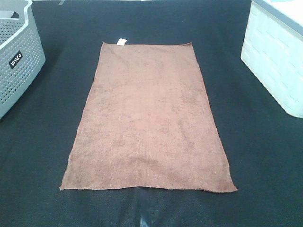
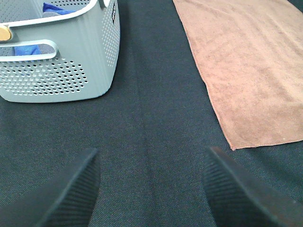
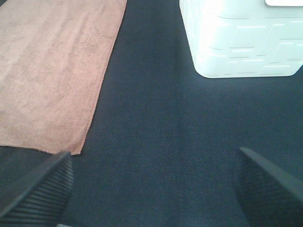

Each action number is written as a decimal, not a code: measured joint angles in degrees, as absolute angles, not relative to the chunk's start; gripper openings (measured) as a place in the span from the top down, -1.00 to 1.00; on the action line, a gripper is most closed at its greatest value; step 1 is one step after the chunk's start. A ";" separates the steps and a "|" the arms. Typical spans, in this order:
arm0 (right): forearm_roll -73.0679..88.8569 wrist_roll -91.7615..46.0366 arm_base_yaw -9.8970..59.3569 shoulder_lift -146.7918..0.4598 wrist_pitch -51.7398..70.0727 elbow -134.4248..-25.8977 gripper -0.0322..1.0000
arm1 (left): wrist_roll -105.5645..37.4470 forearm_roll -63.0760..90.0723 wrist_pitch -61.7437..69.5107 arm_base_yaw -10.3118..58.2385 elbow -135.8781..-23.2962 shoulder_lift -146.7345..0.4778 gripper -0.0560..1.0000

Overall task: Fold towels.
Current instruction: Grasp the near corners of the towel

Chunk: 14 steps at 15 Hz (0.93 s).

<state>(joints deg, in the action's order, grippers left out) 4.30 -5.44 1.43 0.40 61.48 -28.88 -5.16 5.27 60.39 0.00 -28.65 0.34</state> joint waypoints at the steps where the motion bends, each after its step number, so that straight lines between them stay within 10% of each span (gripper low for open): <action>1: 4.30 -5.44 1.43 0.40 61.48 -28.88 -0.71 | -5.16 5.27 60.39 0.00 -28.65 0.34 -0.26; 14: 4.30 -5.44 1.43 0.40 61.48 -28.88 -0.71 | -5.16 5.27 60.39 0.00 -28.65 0.34 -0.26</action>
<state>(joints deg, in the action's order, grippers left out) 4.30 -5.44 1.43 0.40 61.48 -28.88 -5.16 5.27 60.39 0.00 -28.65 0.34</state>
